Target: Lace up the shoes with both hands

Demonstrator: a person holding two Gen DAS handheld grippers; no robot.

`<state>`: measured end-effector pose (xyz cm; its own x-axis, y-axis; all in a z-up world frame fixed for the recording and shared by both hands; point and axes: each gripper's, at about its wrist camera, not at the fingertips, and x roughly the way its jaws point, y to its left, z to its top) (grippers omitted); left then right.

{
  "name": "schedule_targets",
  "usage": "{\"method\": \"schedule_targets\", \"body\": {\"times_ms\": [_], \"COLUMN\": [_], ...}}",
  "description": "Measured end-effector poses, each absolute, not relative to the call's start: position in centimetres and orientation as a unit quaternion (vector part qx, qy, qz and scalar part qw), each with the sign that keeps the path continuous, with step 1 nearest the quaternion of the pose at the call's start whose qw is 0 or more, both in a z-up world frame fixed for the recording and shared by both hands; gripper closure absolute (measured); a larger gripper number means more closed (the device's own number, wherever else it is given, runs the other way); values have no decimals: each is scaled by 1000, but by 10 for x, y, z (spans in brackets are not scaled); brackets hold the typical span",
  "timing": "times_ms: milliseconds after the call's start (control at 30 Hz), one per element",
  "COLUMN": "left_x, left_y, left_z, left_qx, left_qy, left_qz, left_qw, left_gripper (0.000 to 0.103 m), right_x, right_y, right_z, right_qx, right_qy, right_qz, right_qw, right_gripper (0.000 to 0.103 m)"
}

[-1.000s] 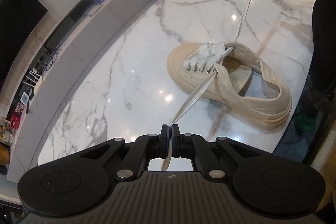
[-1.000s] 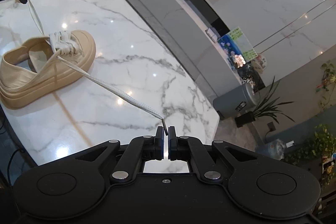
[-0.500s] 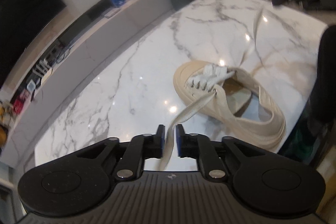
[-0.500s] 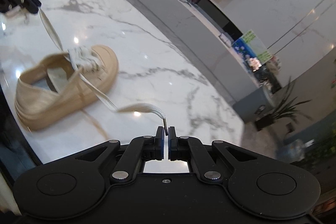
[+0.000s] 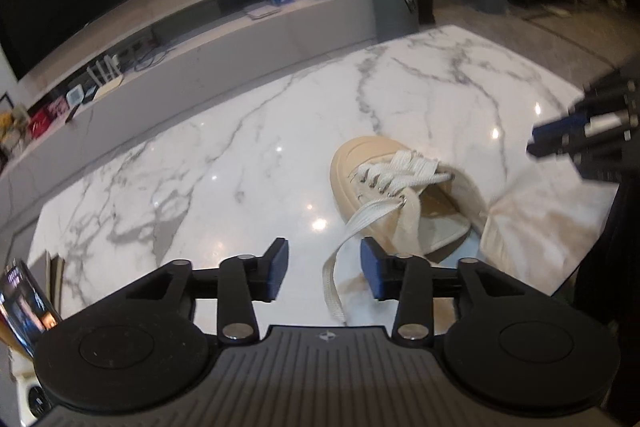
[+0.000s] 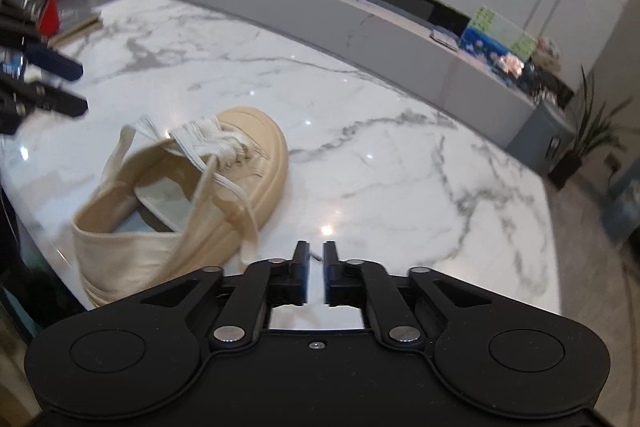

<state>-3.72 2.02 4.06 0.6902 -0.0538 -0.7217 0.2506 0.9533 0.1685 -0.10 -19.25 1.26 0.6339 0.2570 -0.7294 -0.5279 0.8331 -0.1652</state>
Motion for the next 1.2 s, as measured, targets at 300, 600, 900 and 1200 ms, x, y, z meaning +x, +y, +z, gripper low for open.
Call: {"method": "schedule_targets", "body": {"times_ms": [300,600,900,1200], "left_x": [-51,-57,-61,-54], "left_y": [16,7,7,3], "left_z": [54,53,53,37], "left_qx": [77,55,33,28], "left_qy": [374,383,375,411], "left_qz": [-69,-54,-37,-3], "left_qw": [922,921,926,911], "left_gripper": [42,28,1,1], "right_x": [-24,-47,-57,-50], "right_y": [-189,-191,-198,-188], "right_z": [36,47,55,41], "right_qx": [-76,-39,-20,-14], "right_qy": [359,352,337,359], "right_qz": [226,193,191,190], "right_qw": [903,915,922,914], "right_gripper": [55,32,1,1]}}
